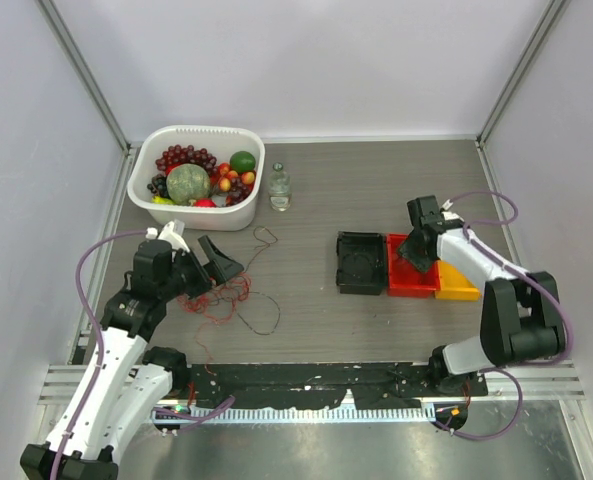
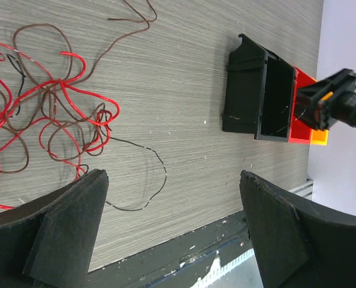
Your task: Untangle the cables
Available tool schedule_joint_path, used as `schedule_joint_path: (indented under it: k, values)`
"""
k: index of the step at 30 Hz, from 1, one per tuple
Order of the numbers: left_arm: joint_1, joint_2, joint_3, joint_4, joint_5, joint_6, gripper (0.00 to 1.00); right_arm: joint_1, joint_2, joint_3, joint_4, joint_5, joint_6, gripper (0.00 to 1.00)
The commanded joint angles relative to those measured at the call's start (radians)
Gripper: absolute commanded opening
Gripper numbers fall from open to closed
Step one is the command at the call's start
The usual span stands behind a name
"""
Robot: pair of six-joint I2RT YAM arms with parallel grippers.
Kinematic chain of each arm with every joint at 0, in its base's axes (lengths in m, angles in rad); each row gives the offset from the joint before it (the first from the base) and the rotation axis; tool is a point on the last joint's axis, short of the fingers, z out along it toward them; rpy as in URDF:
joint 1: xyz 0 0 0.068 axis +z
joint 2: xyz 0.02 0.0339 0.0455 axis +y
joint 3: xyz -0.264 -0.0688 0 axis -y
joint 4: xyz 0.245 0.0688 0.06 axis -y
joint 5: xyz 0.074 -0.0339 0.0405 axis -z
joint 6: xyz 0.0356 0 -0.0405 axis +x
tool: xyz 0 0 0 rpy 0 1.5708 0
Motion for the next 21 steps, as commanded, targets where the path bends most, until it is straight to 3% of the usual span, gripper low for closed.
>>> schedule_joint_path:
  k: [1, 6, 8, 11, 13, 17, 21]
  values:
    - [0.005, -0.013, 0.006, -0.004, -0.055, -0.018, 0.95, 0.004, -0.180, -0.002, 0.029, -0.002, -0.120, 0.51]
    - [0.005, -0.020, 0.028, -0.104, -0.260, -0.106, 0.95, 0.102, -0.401, 0.045, 0.013, 0.021, -0.289, 0.51]
    - [0.005, -0.037, 0.029, -0.162, -0.385, -0.172, 0.95, 0.234, -0.464, 0.055, 0.085, -0.010, -0.373, 0.53]
    - [0.005, -0.071, 0.002, -0.186, -0.453, -0.238, 0.93, 0.447, -0.381, 0.071, 0.205, -0.205, -0.454, 0.55]
    - [0.005, -0.092, -0.027, -0.149, -0.430, -0.250, 0.92, 0.579, -0.272, 0.082, 0.277, -0.320, -0.462, 0.55]
    - [0.005, -0.102, -0.082, -0.071, -0.260, -0.249, 0.88, 0.808, -0.086, 0.087, 0.461, -0.388, -0.545, 0.55]
    - [0.005, -0.040, -0.173, 0.138, 0.044, -0.238, 0.82, 0.836, 0.075, 0.104, 0.617, -0.487, -0.577, 0.55]
